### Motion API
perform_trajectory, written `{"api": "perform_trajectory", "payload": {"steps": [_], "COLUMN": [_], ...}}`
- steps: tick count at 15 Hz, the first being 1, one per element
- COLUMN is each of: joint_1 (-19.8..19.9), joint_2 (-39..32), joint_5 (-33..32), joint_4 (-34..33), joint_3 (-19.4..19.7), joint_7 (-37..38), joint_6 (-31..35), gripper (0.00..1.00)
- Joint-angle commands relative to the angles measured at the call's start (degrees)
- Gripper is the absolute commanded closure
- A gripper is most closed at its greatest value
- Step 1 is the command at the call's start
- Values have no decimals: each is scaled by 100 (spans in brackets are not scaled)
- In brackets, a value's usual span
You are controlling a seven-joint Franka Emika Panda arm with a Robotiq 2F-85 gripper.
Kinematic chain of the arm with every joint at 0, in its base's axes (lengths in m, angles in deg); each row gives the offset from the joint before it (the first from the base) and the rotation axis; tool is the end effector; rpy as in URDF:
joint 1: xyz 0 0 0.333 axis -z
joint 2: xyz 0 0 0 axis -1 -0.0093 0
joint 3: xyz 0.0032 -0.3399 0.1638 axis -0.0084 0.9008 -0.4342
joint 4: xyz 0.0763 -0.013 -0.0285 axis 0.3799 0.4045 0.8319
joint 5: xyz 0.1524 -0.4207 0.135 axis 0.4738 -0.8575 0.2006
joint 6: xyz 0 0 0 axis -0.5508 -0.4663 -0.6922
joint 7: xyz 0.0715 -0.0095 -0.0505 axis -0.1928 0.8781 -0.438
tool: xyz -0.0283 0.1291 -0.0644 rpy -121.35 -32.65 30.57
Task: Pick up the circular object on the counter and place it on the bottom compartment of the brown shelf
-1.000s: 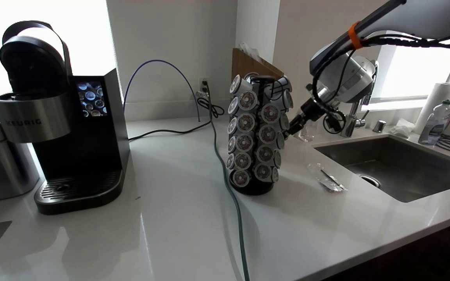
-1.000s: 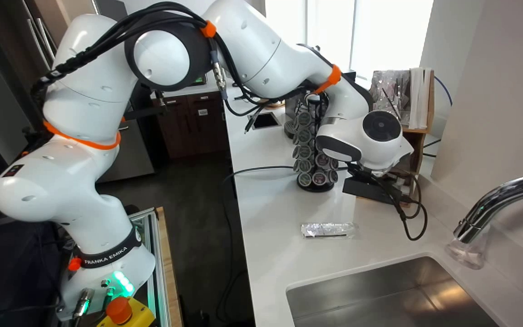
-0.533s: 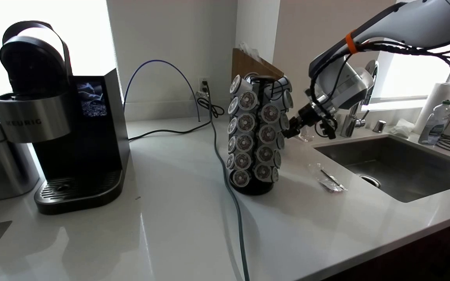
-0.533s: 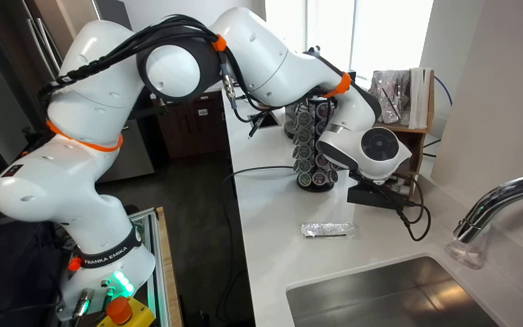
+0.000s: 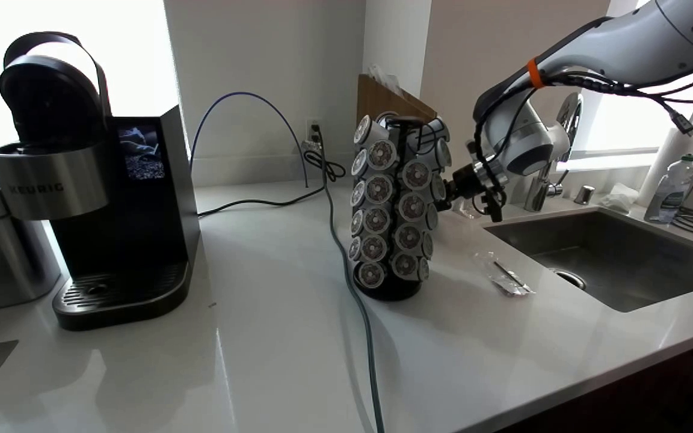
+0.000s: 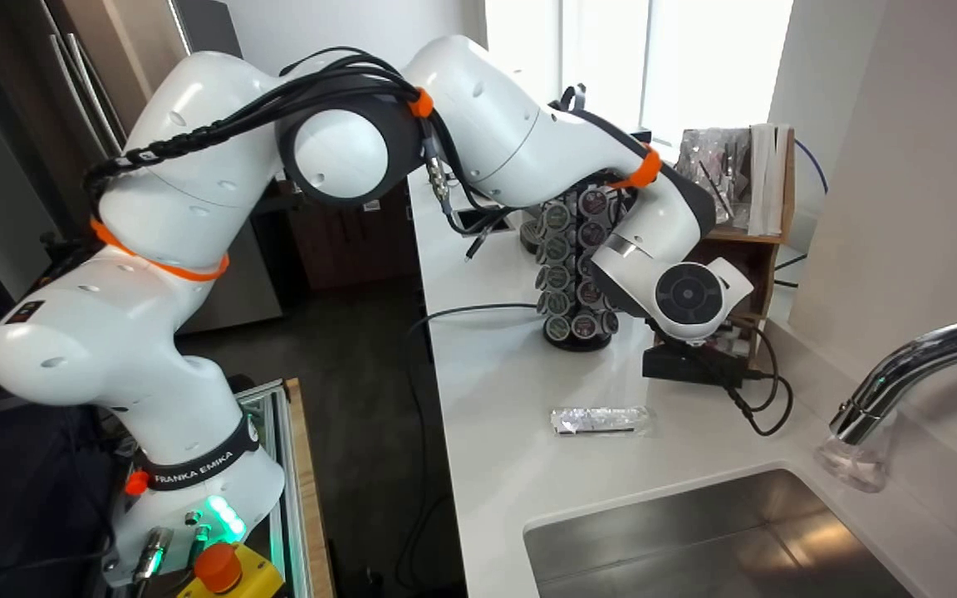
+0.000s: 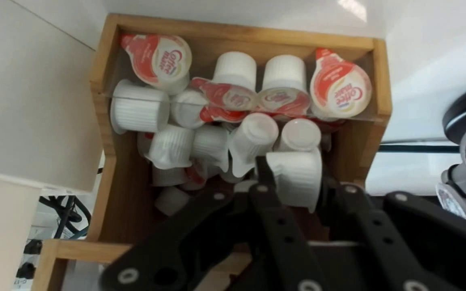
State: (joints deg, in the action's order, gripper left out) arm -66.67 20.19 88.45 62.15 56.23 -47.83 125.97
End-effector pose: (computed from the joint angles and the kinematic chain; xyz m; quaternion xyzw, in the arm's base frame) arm 0.7977 -0.1783 0.1547 -0.8326 -0.3436 -0.4205 0.1090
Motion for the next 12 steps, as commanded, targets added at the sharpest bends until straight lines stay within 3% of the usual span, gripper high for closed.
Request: {"api": "perform_trajectory", "payload": {"steps": [1, 2, 3, 5, 11, 12], "joint_1": [-219, -275, -335, -458, -720, -760], "joint_2": [-269, -317, -368, -452, -259, -209], "joint_5": [652, 759, 892, 1071, 1306, 1317], "joint_4": [-357, -414, -471, -562, -295, -237], "joint_3": [232, 290, 339, 467, 875, 935], "joint_7": [-494, -539, -585, -638, -549, -531], "joint_6": [-307, -381, -400, -443, -330, -279], "gripper": [93, 93, 86, 47, 2, 0]}}
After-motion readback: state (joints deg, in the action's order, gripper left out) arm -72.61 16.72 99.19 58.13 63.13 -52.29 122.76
